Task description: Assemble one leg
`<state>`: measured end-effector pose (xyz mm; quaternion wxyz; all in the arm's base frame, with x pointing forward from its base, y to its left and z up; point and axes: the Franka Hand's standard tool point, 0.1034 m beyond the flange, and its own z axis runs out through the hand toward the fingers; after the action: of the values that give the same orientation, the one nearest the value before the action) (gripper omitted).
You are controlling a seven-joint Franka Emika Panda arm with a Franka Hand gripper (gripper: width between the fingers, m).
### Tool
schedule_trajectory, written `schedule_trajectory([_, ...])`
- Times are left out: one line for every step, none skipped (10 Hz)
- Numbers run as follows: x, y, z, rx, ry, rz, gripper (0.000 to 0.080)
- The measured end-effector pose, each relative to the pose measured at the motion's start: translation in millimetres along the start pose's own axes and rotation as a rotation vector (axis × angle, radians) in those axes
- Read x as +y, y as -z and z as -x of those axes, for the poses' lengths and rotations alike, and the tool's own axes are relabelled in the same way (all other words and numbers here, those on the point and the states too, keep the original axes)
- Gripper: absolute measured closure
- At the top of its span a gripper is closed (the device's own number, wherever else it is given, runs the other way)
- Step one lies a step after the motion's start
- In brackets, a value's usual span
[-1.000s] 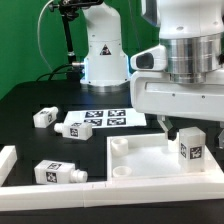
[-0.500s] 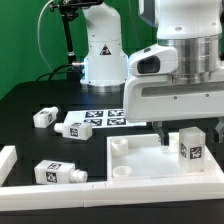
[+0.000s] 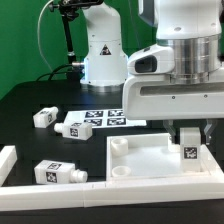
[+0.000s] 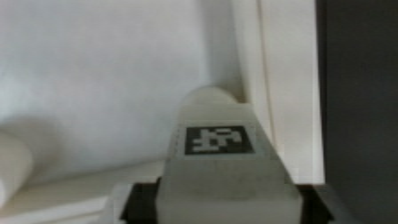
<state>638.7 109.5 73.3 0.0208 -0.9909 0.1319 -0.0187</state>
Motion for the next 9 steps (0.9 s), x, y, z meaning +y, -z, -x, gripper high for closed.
schedule_trajectory([-0.1,0.0,0.0,0.000,-0.071,0.000,0.0514])
schedule_trajectory([-0.3,-0.1,0.1,0.001,-0.144,0.000,0.0514])
schedule_trajectory([-1.2,-0.5,-1.2,0.019,-0.261,-0.006,0.0514])
schedule_trajectory([-0.8,-0.3,-1.4,0.020,-0.411,-0.007,0.0514])
schedule_trajectory([-1.6,0.4,-0.3,0.005,-0.583,-0.001,0.0514])
schedule_trajectory([-1.2,1.5,-1.5,-0.010,-0.728,0.010,0.0514])
schedule_trajectory([-1.1,2.2,-4.1,-0.035,-0.873,0.007,0.0514])
schedule_trajectory([-1.2,1.8,-4.7,-0.055,-1.075,-0.003,0.0514])
schedule_trajectory([-1.9,0.9,-4.7,-0.077,-1.236,-0.018,0.0512])
